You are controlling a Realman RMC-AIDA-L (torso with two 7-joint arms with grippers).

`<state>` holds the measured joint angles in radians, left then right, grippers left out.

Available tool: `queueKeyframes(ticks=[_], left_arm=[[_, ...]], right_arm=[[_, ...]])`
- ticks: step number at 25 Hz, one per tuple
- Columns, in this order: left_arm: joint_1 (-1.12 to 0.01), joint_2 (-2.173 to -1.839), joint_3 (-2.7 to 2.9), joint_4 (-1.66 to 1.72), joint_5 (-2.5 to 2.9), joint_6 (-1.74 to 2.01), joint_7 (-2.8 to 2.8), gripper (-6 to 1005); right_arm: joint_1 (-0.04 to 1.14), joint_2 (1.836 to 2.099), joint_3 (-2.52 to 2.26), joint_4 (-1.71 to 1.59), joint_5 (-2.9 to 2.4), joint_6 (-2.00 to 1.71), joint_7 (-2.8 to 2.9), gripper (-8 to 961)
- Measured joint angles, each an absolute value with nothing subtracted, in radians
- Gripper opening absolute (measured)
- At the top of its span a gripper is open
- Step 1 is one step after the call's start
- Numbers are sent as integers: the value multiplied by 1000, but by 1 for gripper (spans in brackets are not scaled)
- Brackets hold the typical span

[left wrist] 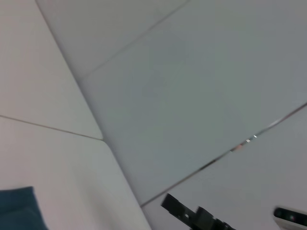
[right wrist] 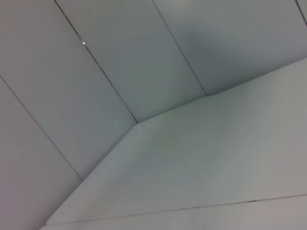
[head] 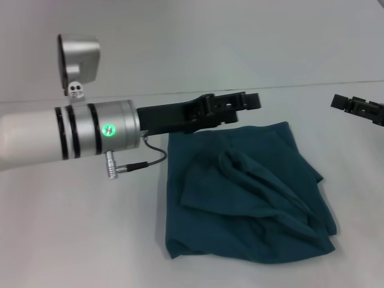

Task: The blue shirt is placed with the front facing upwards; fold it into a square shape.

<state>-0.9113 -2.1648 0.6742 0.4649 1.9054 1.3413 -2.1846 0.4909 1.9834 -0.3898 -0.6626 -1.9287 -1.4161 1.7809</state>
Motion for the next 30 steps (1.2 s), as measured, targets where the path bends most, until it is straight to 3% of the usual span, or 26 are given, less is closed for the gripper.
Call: queueKeyframes(ticks=[2,13,21,30], left_arm=[[-891,-2163,675,485,1905,1340,-2182,767],[-737,-2160,698,654,1908,1366,-2118,910],[-644,-2151,706,729,1913,1365,-2106,907],[-623,-2139,710,723,1915,1371,-2104,908]], right_arm=[[489,1983,-395,-663,-1930,-1417,1782,917],[492,1956,-506,-679,-2010,-1480,1835,917],[492,1955,-514,-699,-2023,-1556,1835,917],[493,1945,-517,-701,-2025,-1585,1841,917]])
